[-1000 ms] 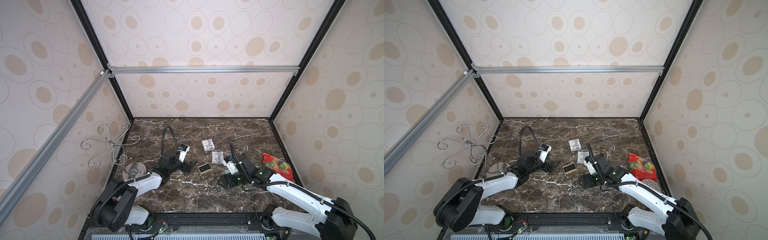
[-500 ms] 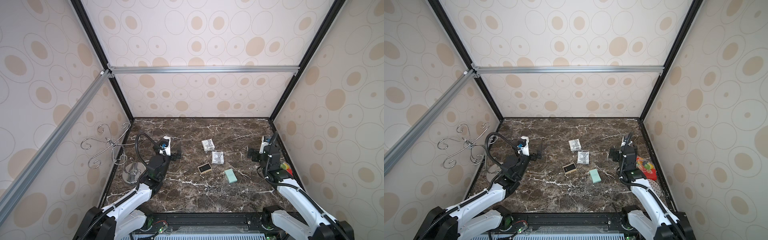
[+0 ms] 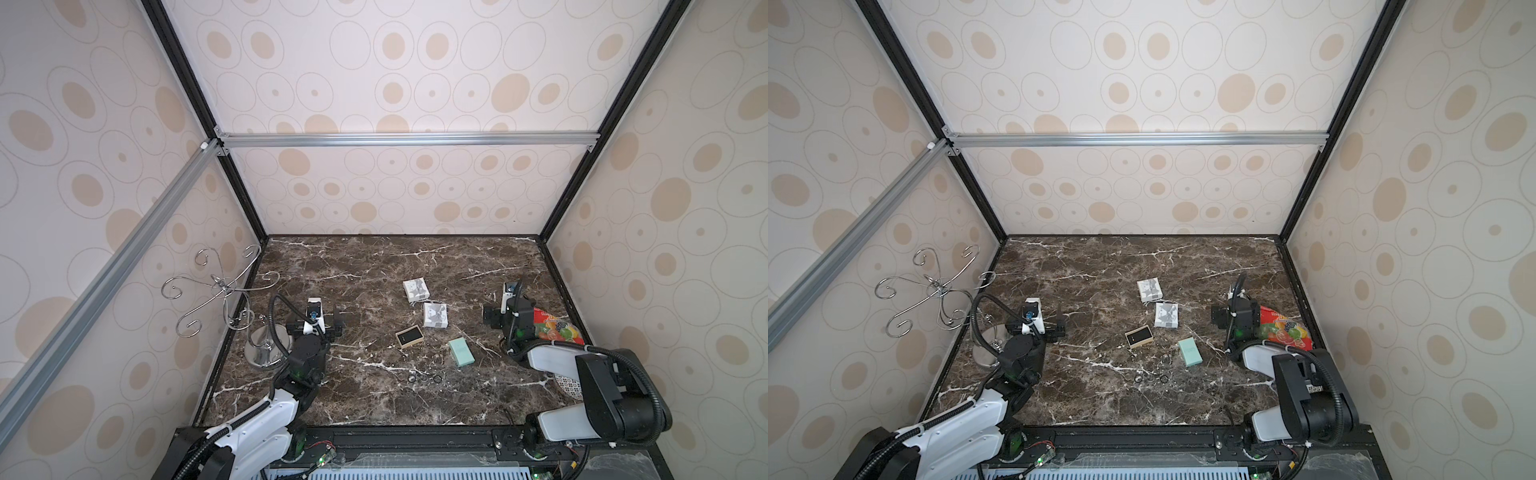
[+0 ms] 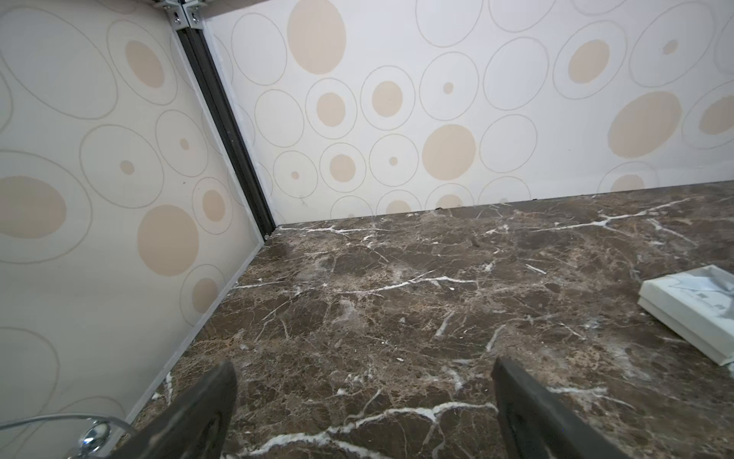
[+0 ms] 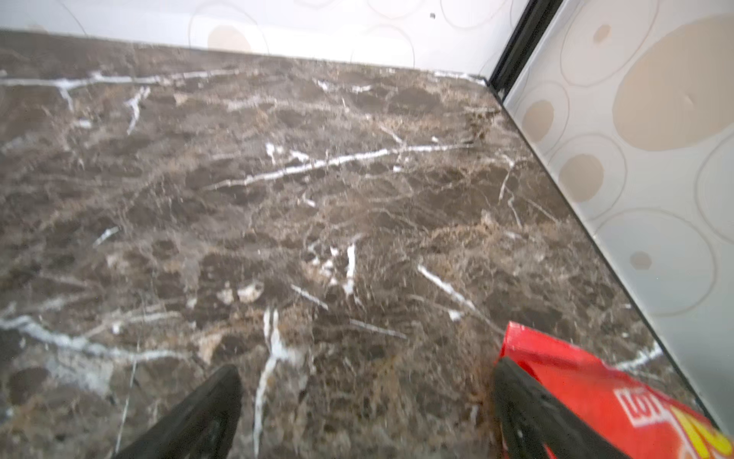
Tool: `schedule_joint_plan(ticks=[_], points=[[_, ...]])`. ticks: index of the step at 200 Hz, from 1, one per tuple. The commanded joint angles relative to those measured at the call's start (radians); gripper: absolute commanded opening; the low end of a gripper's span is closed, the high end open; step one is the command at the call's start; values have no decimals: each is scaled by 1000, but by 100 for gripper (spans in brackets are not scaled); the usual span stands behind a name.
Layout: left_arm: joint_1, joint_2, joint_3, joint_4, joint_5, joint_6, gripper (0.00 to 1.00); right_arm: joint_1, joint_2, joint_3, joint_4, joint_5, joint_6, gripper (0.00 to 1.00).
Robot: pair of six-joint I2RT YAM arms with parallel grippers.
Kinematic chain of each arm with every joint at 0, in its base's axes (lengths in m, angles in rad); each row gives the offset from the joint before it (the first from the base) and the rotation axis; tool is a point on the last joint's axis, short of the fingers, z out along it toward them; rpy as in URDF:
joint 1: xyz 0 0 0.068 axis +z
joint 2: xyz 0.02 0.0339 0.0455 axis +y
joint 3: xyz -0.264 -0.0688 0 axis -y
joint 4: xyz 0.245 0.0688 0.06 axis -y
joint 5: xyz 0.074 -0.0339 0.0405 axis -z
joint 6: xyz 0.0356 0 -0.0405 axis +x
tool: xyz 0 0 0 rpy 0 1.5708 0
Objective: Take the rings out of the lift-off lid box
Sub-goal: Take out the ring from the jewelry box.
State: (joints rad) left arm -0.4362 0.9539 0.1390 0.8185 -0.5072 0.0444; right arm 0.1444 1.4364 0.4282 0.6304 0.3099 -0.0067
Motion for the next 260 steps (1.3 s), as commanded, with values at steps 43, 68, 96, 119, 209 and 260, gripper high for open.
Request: schedule_joint_plan(ticks=[43,68,96,119,209,260], points=[[13,220,199,-50,209,68,100,0,-60,37,-46,-28,-28,100],[8,284,323,-199,366,48,100,17,-243,174,-504,-159,80,100],[-5,309,401,-326,562,22,100,165,-350,301,-842,-277,83,100],[-33,310,415,-385,653,-28,100,321,-316,411,-1033,-288,134,96],[-160,423,368,-414,601,-289,100,591,82,553,-901,-419,294,49],[-161,498,363,-406,624,-307,100,633,247,626,-848,-433,301,43]])
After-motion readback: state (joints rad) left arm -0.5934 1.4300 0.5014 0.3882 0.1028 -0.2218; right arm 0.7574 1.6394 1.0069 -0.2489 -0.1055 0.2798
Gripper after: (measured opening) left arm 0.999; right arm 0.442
